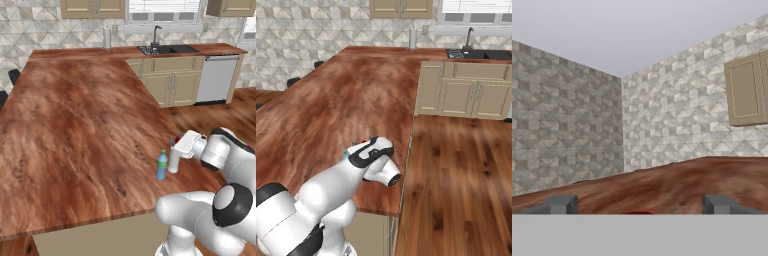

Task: Move the drinks to the dining counter.

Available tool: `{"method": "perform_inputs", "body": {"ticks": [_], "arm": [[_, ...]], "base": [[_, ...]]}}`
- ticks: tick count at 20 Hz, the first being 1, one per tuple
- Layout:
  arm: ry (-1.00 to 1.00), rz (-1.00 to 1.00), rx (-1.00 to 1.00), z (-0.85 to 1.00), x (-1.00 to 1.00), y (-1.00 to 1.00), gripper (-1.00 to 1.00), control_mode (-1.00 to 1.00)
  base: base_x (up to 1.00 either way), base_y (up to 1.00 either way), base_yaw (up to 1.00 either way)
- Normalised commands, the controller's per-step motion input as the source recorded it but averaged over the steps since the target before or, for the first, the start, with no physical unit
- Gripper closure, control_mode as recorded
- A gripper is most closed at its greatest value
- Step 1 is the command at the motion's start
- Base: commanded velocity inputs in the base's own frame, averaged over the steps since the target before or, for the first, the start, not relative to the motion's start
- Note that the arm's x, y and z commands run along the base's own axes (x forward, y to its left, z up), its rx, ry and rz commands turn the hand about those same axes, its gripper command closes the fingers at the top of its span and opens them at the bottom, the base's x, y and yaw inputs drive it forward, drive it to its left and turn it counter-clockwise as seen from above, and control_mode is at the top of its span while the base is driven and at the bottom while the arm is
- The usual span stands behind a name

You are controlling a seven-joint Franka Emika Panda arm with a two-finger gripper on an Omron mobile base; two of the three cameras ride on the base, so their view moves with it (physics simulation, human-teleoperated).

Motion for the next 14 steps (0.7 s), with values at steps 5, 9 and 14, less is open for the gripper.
{"method": "perform_inputs", "body": {"ticks": [5,9,14], "arm": [[0.00,0.00,0.00,0.51,-0.15,0.00,-1.00,-1.00],[-0.05,0.00,0.00,0.49,-0.61,-0.08,-1.00,-1.00],[-0.06,0.00,0.00,0.51,-0.94,-0.31,-1.00,-1.00]], "base": [[0.00,0.00,0.00],[0.00,0.00,0.00],[0.00,0.00,0.00]]}}
